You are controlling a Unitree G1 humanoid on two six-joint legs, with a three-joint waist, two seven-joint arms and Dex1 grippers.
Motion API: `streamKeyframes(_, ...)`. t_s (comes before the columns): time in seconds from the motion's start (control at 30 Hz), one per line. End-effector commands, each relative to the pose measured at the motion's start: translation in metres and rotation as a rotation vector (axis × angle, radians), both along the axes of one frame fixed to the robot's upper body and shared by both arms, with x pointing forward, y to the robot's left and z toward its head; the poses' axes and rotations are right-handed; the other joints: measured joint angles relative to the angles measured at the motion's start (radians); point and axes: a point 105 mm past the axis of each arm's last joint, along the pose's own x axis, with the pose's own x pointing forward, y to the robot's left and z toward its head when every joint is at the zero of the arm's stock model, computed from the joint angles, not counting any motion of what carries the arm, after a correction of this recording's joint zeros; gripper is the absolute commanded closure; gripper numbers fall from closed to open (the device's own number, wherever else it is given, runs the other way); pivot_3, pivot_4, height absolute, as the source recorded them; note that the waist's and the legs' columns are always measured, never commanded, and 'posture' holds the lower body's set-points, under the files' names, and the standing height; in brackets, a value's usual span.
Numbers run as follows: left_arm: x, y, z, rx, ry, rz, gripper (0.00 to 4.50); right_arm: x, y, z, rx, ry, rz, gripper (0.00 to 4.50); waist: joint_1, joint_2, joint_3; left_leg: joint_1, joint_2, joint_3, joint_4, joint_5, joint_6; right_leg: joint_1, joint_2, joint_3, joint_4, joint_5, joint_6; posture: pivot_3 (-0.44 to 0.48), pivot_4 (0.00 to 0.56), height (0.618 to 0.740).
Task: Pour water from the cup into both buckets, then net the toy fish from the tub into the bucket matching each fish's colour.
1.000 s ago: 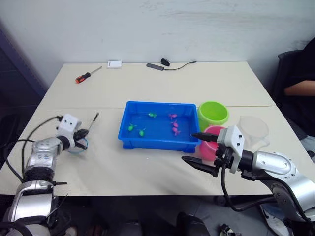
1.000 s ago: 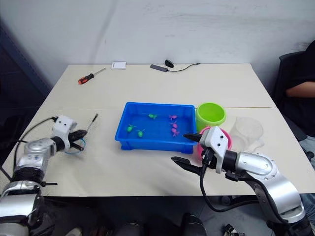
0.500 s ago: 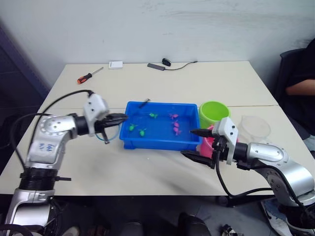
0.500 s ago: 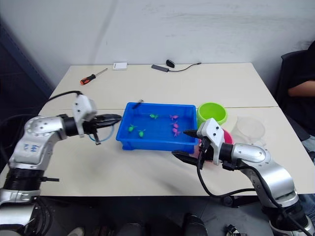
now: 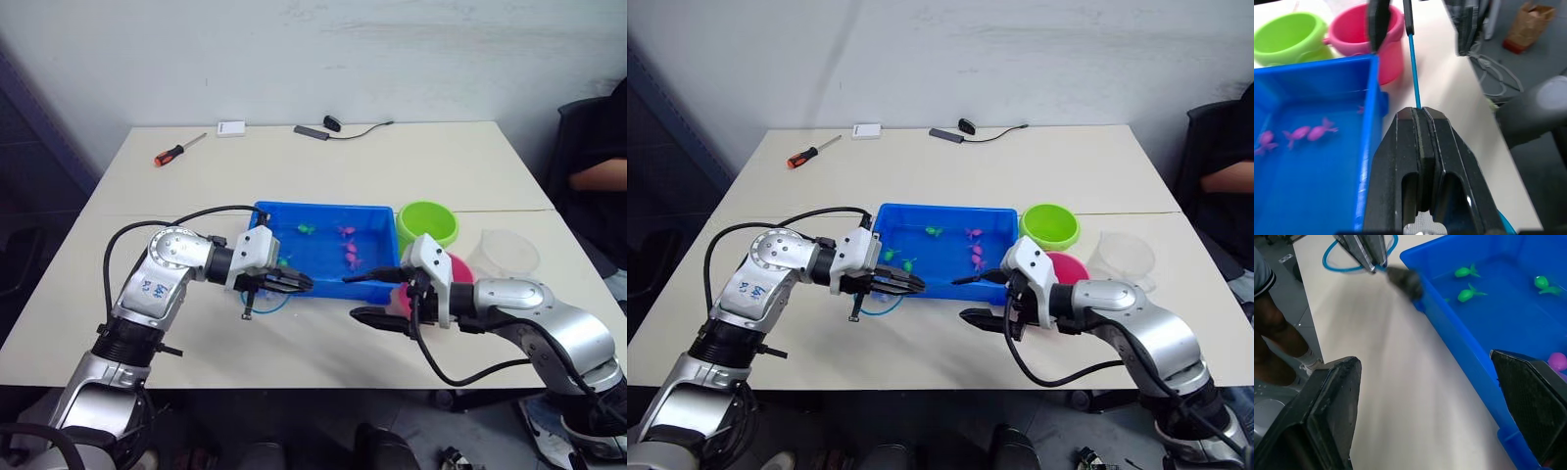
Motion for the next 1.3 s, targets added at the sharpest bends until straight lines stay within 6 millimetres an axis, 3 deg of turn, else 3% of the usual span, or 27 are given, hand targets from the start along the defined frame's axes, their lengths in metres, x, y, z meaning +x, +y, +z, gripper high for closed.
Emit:
streamKeyframes(0.03,-0.005,-0.007,-0.007,0.024,0.001,-0.084,4.48,-0.001,0.01,0.011,0.019,-0.027,0.041,0.0,0.0,0.0,0.0,0.0,0.0,0.0,0.0,0.0,0.0,0.0,0.0,0.0,0.0,0.0,0.0,0.0,0.15,0.74)
streamKeyframes(1.27,-0.001,-0.019,-0.014,0.019,0.009,-0.123,4.48,-0.013,0.017,0.019,0.023,-0.011,0.09,0.0,-0.001,0.001,0.0,-0.002,0.0,-0.002,0.005,0.0,0.001,0.0,0.0,0.0,0.002,0.001,0.001,0.0,0.15,0.74)
streamKeyframes(1.3,-0.001,-0.02,-0.013,0.018,0.007,-0.123,4.5,-0.013,0.017,0.019,0.023,-0.009,0.089,0.52,-0.001,0.001,0.0,-0.002,0.0,-0.002,0.005,0.0,0.001,0.0,0.0,0.0,0.002,0.001,0.001,0.0,0.15,0.74)
